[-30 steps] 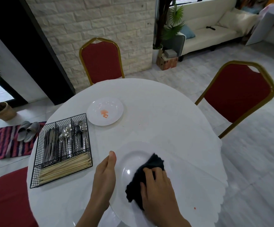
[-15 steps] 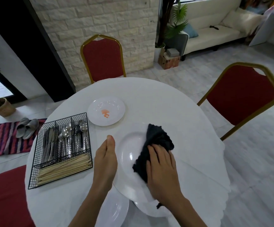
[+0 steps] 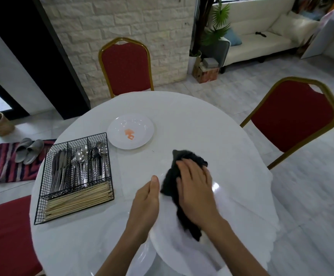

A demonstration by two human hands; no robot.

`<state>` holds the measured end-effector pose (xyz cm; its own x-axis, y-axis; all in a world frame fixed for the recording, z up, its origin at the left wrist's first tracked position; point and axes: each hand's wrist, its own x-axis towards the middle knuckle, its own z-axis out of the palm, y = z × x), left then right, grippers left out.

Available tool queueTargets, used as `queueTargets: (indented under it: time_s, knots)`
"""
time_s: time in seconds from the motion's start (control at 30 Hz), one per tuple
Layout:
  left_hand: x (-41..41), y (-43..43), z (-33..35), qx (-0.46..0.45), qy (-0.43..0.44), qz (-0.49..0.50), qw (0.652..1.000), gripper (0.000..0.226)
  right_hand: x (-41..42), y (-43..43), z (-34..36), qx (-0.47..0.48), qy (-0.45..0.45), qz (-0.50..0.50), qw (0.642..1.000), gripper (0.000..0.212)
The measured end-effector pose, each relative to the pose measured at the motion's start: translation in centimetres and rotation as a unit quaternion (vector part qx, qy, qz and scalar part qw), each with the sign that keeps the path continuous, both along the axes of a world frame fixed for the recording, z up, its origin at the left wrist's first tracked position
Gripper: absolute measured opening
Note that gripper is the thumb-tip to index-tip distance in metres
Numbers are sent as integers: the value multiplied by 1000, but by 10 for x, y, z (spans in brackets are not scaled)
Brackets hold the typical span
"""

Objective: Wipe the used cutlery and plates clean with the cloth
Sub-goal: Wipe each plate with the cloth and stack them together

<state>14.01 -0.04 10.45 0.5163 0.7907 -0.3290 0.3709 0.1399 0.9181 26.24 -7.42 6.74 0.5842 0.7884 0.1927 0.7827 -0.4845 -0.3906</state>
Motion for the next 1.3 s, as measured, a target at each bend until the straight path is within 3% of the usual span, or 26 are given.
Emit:
queueTargets:
  time_s: [0.1,0.17,0.23,0.33,0.4,0.5,0.6,0.67,0.73,0.83,1.07,1.3]
  knots:
    - [-13,16,1,26,-1,40,999,50,22,-15,-2,-29,102,-100,989,44]
    - [-20,29,-1,13,-28,59,998,61,20,-28,-2,16,293,-166,941,39]
    - [-23,37,-6,12,-56,88,995,68,7,-37,-3,57,407,-213,886,34]
    - [-20,34,-12,-12,-73,152,986,60,-14,-40,-11,124,481,-279,822,29]
    - [-15,32,-16,-27,-87,204,975,40,-24,-38,-19,130,515,-297,793,27]
    - [-10,30,-19,-31,-94,220,971,33,-34,-39,-31,133,551,-317,760,23]
    - [-14,31,-34,-62,-82,175,979,29,-33,-46,-37,132,552,-330,754,21]
    - [-22,38,-52,-98,-47,118,987,53,-32,-53,-40,132,555,-340,747,20]
    - [-28,45,-64,-120,-12,65,991,60,-35,-61,-45,133,563,-354,735,19]
    - [-30,56,-69,-140,27,-5,990,36,-35,-70,-54,132,564,-374,724,19]
    - [-35,92,-76,-158,102,-67,980,38,-21,-72,-62,123,541,-357,752,18]
    - [-40,137,-93,-145,133,-59,979,29,-14,-68,-68,127,543,-360,749,16]
